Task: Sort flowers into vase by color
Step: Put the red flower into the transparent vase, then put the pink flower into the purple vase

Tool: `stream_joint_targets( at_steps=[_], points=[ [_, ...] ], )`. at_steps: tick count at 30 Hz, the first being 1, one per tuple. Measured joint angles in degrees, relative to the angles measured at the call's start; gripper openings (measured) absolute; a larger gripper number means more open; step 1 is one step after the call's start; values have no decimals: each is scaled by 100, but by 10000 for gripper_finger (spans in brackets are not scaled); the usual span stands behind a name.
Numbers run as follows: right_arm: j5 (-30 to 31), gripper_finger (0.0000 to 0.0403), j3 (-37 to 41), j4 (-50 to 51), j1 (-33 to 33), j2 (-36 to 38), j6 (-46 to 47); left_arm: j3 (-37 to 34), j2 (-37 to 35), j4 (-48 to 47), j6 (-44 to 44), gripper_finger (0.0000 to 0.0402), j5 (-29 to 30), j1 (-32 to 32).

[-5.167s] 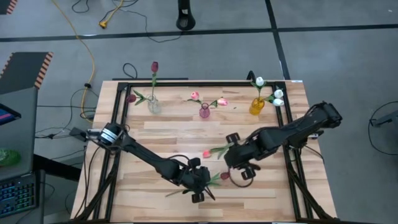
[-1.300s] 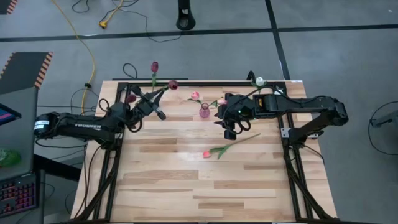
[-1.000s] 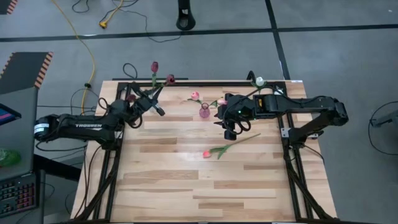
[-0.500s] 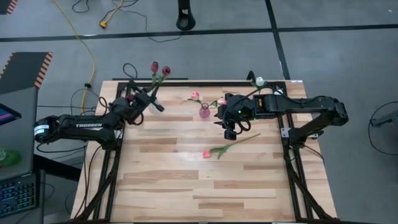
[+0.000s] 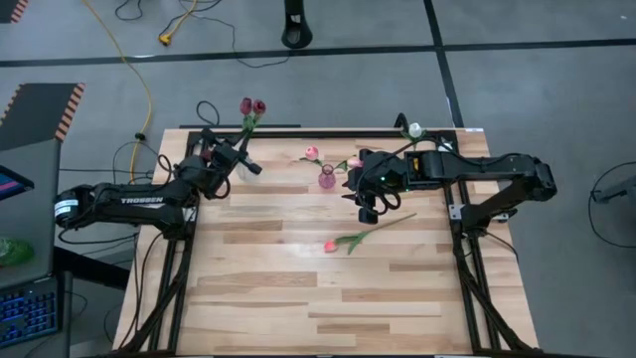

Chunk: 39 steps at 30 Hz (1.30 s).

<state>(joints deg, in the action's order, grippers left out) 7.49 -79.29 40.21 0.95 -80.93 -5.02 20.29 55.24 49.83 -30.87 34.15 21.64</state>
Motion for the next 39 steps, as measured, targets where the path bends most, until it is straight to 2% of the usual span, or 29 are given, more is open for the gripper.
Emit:
stream_joint_targets(
  at_steps=[9, 15, 27, 32, 39],
  points=[
    [0, 158, 0, 1, 0, 0, -1, 3, 0, 8, 270, 16, 90, -2],
    [0, 158, 0, 1, 0, 0, -2, 66, 0, 12, 290, 57, 464, -4],
    [0, 158, 0, 0, 0, 0, -2, 71, -2, 21, 424, 128, 464, -8],
    [0, 158, 0, 4, 0, 0, 0, 72, -33, 51, 566, 145, 187, -123],
    [0, 158, 0, 9, 0, 0, 0, 74, -251, 274, 375, 146, -458, -455]
  ],
)
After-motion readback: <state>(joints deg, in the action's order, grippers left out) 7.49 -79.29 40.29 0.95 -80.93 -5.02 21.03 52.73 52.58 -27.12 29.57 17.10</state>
